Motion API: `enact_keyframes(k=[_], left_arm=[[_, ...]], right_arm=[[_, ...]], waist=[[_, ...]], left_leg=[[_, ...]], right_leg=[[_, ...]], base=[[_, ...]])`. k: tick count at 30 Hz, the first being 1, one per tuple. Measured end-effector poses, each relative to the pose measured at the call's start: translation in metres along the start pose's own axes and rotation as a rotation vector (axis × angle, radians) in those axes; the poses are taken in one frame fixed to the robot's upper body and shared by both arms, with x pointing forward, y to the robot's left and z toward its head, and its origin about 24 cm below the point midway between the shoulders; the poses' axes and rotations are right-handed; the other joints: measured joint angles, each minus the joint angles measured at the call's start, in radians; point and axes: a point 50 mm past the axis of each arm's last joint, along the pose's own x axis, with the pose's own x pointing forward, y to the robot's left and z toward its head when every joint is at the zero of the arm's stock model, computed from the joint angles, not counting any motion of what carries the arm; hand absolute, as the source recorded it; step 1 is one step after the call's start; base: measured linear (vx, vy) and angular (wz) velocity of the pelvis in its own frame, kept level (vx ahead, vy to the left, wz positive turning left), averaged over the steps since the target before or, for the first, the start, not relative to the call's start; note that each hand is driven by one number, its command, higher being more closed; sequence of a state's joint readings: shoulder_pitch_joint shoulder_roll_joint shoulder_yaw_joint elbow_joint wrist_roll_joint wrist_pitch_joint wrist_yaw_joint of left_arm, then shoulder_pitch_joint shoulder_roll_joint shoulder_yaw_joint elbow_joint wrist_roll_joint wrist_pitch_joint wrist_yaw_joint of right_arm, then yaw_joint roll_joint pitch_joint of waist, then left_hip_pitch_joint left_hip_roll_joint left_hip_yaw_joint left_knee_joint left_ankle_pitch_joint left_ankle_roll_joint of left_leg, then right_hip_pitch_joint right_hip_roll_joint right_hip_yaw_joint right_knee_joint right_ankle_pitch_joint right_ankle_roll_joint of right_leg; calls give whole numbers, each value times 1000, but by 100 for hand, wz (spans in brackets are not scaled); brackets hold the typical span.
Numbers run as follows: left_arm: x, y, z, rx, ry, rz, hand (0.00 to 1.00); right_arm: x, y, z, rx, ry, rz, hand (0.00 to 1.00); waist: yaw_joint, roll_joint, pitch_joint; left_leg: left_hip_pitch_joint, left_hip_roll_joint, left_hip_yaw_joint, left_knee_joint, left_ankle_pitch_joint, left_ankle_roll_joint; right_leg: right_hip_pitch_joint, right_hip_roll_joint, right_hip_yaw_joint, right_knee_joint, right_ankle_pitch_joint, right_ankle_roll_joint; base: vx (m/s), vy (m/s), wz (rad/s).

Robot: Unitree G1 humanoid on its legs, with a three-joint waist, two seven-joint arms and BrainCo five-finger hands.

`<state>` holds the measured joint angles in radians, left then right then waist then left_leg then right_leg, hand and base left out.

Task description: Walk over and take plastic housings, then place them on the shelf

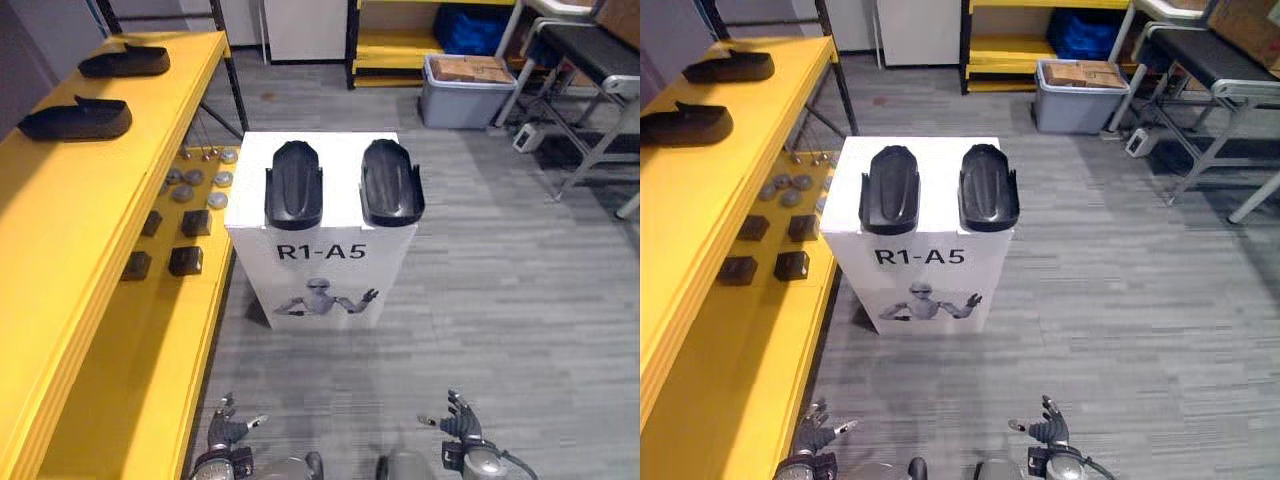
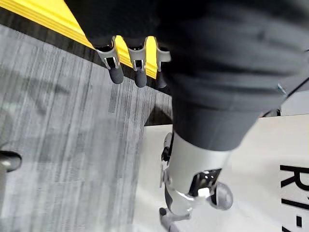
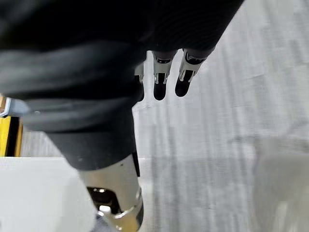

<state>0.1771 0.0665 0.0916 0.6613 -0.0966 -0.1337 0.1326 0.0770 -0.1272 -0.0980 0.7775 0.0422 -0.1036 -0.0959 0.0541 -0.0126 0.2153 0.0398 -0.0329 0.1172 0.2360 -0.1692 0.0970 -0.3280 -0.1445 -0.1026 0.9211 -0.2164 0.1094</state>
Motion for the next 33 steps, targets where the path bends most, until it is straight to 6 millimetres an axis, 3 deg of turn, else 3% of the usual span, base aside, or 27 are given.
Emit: enact_keyframes(k=[1,2,3,4,6,7,9,10,11,13,14,15,16,18,21,24,26,30,33], left_arm=[[0,0,1,-1,-6,1,0],[3,0,4,10,-8,-2,0],[4,-1,4,32,-6,-14,0],[6,-7,8,46,-16,-41,0],[6,-15,9,22,-20,-56,0],[6,-17,11,14,-29,-59,0],[6,-23,15,-13,-43,-65,0],[5,-26,17,-29,-51,-68,0],[3,-28,13,-41,-43,-69,0],[0,-29,9,-46,-29,-68,0],[0,-28,8,-46,-25,-66,0],[0,-29,7,-46,-19,-67,0],[0,-27,5,-42,-13,-64,0],[3,-21,2,-18,6,-53,0],[3,-16,-2,0,22,-46,0],[2,-7,-6,16,40,-26,0],[2,-4,-8,22,43,-20,0],[-3,-1,-16,26,64,-15,0],[-9,3,-22,36,74,-14,0]], right_arm=[[0,0,0,1,-1,-1,0],[0,3,-2,7,11,5,0],[-4,2,-12,6,39,4,0],[-9,-5,-24,16,77,-22,0],[-10,-12,-26,19,87,-44,0],[-10,-12,-25,20,82,-45,0],[-12,-11,-24,25,67,-43,0],[-12,-6,-19,30,43,-31,0],[-12,-6,-14,33,21,-30,0],[-6,-4,0,41,-31,-27,0],[-5,-3,2,45,-37,-27,0],[-4,-7,3,51,-37,-36,0],[-4,-6,0,61,-21,-38,0],[-10,-2,-13,78,23,-36,0],[-14,-5,-24,88,61,-53,0],[-13,-7,-22,93,53,-67,0],[-12,-14,-13,119,13,-104,0],[-16,-50,31,134,-195,-220,0],[-39,-88,69,59,-391,-322,0]], waist=[[-6,19,6],[-16,8,17],[-38,3,6],[-39,-4,-1],[-45,41,-9],[-46,47,-9],[-52,55,-3],[-35,54,-2],[-21,45,-8],[-12,48,-13],[-13,51,-16],[-14,71,-27],[-10,70,-33],[-14,41,-43],[-16,38,-46],[-17,36,-49],[-16,36,-49],[-31,35,-51],[-45,35,-63]], left_leg=[[29,14,-24,-20,-56,9],[59,24,-35,-23,-78,-35],[74,27,-58,-30,-102,-66],[110,36,-88,-34,-114,-96],[119,84,-101,-17,-121,-130],[102,98,-102,26,-104,-159],[-4,136,-87,306,-68,-202],[-61,184,-32,443,-86,-202],[-87,207,25,444,-105,-200],[-115,202,46,259,-104,-180],[-124,201,42,178,-83,-174],[-133,201,32,21,73,-170],[-126,196,29,13,104,-168],[-87,159,48,-60,119,-151],[-36,134,67,-118,126,-142],[6,135,77,-167,139,-145],[21,139,84,-198,153,-151],[38,148,114,-240,175,-163],[54,153,127,-273,194,-170]], right_leg=[[-22,12,-9,-44,-4,-20],[-19,13,-17,-246,13,-18],[24,21,-33,-569,151,-21],[29,25,-26,-528,202,-94],[40,46,-68,-480,149,-118],[53,48,-87,-482,146,-123],[168,61,-137,-569,141,-131],[255,77,-149,-635,139,-134],[303,78,-158,-670,140,-135],[353,71,-153,-702,141,-134],[354,71,-151,-706,141,-132],[354,84,-143,-710,140,-118],[359,88,-127,-718,134,-104],[376,57,-114,-760,136,-92],[403,40,-95,-777,136,-92],[415,46,-76,-778,136,-92],[412,53,-69,-778,136,-91],[395,69,-40,-782,137,-91],[393,83,-23,-793,138,-89]], base=[[324,-87,3],[379,-181,39],[519,-266,67],[533,-290,67],[475,-238,43],[504,-258,70],[464,-245,79],[444,-206,48],[385,-154,25],[216,5,-6],[247,95,-14],[192,109,-19],[296,175,-17],[251,124,-8],[169,99,-5],[105,33,-11],[39,-23,-11],[-7,-35,-23],[-44,-47,-12]])
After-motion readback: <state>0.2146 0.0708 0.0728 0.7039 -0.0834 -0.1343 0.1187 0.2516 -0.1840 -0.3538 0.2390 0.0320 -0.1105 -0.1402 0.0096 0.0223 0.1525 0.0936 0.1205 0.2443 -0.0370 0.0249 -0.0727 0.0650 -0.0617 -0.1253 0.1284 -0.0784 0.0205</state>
